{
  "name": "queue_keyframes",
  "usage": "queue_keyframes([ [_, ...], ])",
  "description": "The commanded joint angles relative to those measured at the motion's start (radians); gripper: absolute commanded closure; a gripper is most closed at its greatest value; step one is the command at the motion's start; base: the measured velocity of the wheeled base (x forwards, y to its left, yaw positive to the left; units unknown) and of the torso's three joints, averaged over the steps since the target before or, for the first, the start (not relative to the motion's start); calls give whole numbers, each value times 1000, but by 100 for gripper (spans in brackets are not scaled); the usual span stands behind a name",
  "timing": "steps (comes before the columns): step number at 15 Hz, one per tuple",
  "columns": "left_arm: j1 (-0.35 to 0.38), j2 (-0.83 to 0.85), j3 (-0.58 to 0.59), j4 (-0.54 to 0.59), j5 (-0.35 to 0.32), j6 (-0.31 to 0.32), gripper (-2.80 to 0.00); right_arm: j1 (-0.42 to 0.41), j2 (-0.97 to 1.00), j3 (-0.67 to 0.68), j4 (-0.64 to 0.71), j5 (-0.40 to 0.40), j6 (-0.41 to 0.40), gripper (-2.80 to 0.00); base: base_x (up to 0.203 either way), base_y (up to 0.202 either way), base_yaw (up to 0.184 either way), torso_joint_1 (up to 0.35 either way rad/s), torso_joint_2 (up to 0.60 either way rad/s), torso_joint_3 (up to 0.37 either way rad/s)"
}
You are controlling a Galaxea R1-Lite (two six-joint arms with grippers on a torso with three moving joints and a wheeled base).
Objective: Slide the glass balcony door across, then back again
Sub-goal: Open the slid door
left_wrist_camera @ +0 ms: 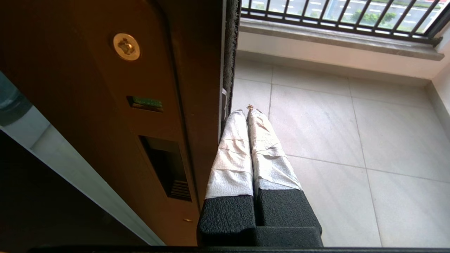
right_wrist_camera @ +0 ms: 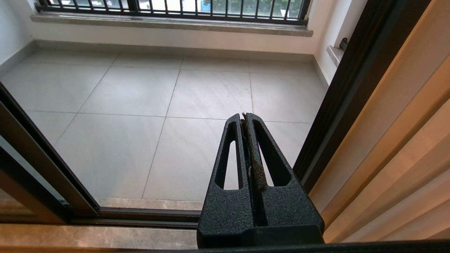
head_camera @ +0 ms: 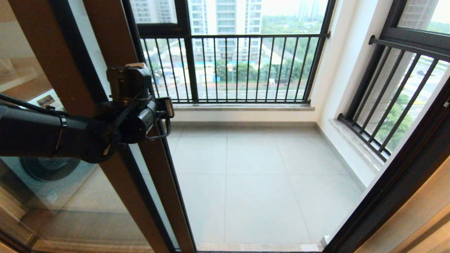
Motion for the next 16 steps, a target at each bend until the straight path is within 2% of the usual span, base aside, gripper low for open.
queue_keyframes([
  [1,16,9,-1,-3,8,-1,0,0,2,0,0,1,-1,0,0,0,0,0,0,0],
  [16,34,-1,-6,-24,3,2,0,0,2,0,0,1,-1,0,0,0,0,0,0,0],
])
